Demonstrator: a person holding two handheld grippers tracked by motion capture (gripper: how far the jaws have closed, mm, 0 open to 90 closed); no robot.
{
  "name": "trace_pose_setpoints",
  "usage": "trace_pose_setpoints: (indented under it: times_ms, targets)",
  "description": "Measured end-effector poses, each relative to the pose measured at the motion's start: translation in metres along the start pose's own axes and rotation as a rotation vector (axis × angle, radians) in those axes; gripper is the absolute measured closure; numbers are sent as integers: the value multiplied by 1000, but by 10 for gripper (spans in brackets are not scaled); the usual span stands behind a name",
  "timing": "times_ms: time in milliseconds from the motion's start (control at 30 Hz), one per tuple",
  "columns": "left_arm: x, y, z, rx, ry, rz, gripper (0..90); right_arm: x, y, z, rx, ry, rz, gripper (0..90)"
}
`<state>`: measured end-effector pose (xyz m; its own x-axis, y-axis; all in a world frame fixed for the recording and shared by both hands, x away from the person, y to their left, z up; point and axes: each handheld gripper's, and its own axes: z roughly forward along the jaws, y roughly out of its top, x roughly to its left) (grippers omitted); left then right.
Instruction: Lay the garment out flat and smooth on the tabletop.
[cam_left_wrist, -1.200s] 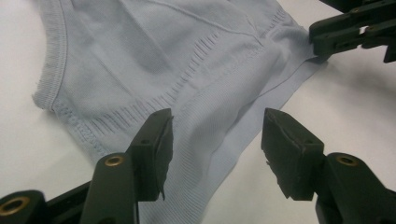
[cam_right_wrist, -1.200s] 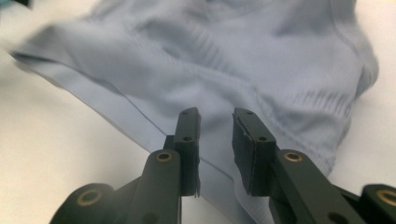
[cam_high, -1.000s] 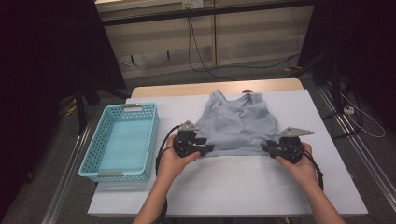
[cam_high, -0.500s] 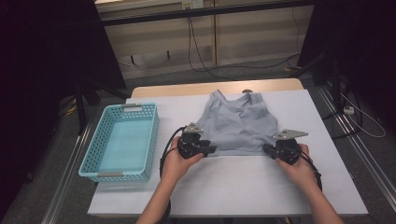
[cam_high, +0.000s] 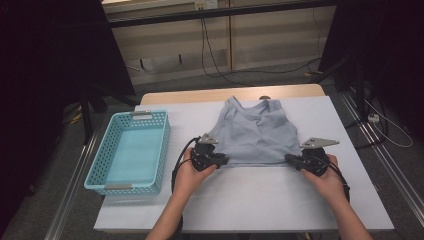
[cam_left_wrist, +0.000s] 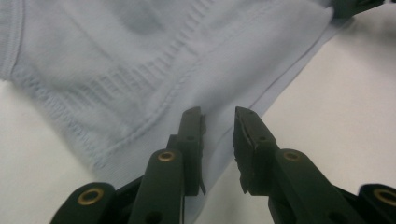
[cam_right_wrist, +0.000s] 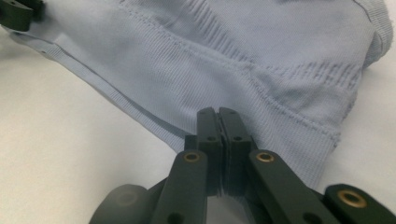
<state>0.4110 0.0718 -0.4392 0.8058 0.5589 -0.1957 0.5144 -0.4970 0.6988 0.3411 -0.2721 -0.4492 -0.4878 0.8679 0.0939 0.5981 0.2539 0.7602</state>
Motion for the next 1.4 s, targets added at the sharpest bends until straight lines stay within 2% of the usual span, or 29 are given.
trace_pose_setpoints:
  times_ms: [133,200,267,467,600,800,867,933,1067,1233,1333,1400]
  targets:
    - [1,-2,3,13,20,3,749,-2,0,-1,0,8,3,890]
    - [2,-4,5,20,17,7,749,-3,0,1,9,11,4,889]
    - [1,-5,7,32,22,10,759,-1,-2,6,45,14,-14,887]
    - [0,-5,9,39,35,22,804,1,-3,4,39,-2,-21,887]
    - [-1,-4,10,50,13,17,879,0,-3,0,17,-10,-8,887]
    - [-3,0,11,87,16,39,900,5,-5,4,34,-20,-36,886]
    - [-3,1,10,94,3,17,900,5,-4,2,29,-20,-29,887]
    - [-3,2,8,101,-7,17,900,4,-5,-1,19,-15,-27,886]
    - [-3,3,3,102,-12,13,900,4,-5,-2,6,2,-19,882]
    - [2,0,0,107,9,11,900,8,-5,2,20,1,-43,874]
    - [4,0,-1,82,27,10,900,12,-4,5,22,2,-67,877]
    - [6,0,-1,69,31,3,900,14,-3,6,17,-4,-66,886]
